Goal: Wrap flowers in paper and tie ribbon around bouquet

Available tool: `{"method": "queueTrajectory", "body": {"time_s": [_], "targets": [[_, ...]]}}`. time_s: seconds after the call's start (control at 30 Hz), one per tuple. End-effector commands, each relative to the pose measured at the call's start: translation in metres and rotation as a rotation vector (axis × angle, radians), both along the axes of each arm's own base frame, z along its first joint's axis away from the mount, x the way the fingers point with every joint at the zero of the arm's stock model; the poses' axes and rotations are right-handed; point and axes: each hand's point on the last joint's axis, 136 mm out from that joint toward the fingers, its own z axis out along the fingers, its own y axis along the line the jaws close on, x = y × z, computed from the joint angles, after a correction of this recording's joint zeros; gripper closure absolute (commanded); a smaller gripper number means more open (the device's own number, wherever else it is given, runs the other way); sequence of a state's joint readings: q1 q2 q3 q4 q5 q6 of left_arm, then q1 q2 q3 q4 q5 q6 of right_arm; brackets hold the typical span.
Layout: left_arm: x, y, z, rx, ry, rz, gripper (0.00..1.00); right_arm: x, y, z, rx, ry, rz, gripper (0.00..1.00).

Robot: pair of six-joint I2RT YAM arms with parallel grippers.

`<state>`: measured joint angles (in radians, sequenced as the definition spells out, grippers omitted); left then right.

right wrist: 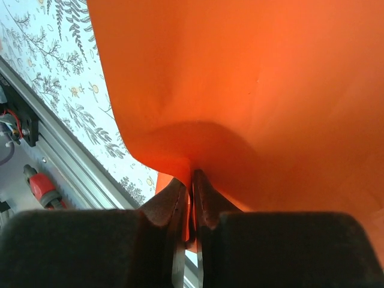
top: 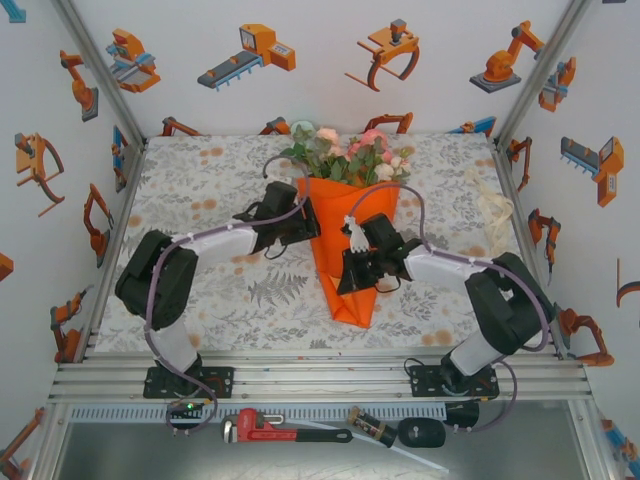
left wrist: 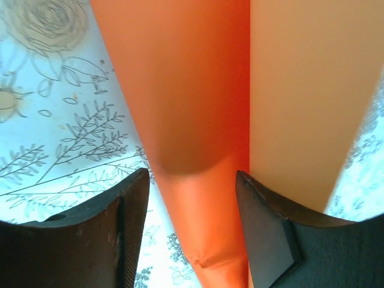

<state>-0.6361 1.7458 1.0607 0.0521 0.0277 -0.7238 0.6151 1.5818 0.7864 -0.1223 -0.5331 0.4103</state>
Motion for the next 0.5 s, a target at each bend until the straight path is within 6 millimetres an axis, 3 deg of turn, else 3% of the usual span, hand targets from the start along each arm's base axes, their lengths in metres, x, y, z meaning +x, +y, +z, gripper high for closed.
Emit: {"method": "queueTrajectory", "body": {"time_s": [0.0,0.1,0.27,0.47], "targets": [[-0.003,0.024,0.004,-0.029,0.038,0.062,0.4,-0.005,0.0,-0.01,-0.015,0.036,0.02,0.84],[-0.005,0.02,0.012,-0.056,0.025,0.035,0.4,-0.005,0.002,-0.01,-0.01,0.037,0.019,0.77],[-0.007,-0.016,0.021,-0.214,0.027,-0.061,0.42,-0.002,0.004,-0.006,-0.004,0.033,0.015,0.59],[0.0,-0.04,-0.007,-0.179,0.057,-0.092,0.45,0.0,0.009,0.015,0.055,0.007,0.0,0.55]]}}
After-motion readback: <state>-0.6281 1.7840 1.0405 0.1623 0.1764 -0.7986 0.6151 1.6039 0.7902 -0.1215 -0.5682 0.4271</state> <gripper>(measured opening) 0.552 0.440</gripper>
